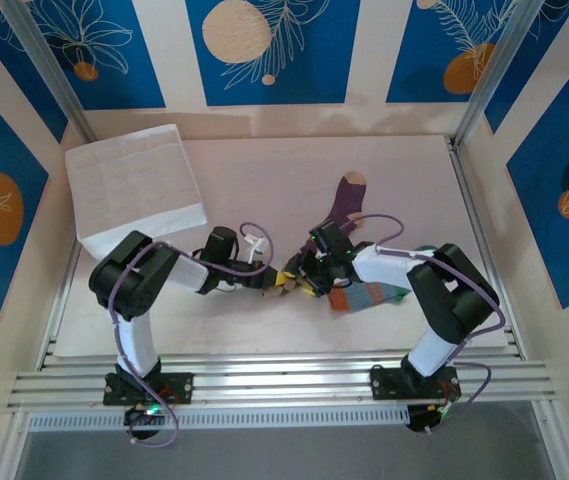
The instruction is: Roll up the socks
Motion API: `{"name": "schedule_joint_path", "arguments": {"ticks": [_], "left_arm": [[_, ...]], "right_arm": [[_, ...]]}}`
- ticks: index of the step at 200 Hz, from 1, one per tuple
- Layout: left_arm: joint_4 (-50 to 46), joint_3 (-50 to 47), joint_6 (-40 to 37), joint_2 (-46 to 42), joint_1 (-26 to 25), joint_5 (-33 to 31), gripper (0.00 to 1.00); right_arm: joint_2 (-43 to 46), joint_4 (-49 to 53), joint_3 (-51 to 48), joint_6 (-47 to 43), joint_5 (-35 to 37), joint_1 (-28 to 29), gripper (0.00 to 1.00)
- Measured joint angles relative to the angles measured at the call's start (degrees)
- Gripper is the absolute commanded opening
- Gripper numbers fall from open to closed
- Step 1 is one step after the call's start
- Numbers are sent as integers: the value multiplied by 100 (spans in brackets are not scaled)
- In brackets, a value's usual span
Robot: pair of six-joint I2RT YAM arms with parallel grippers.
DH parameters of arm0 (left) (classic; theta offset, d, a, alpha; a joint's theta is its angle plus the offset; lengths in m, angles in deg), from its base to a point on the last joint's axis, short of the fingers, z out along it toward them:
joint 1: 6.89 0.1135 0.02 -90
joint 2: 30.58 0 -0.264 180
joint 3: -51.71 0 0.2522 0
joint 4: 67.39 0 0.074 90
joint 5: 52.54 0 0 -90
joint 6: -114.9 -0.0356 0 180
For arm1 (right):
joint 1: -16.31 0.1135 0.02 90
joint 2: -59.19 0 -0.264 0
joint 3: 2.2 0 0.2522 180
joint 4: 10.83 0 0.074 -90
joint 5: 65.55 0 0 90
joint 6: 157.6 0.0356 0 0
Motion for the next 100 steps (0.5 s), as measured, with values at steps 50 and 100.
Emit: {"name": "schedule_joint_path", "arguments": {"ticks": [50,100], "left_arm": [[44,20,199,98,55,151,0],[63,0,254,111,90,157,22]], "right_arm": [[-289,227,337,131,-13,44,59],[-627,601,754,304,-63,66,44]]}}
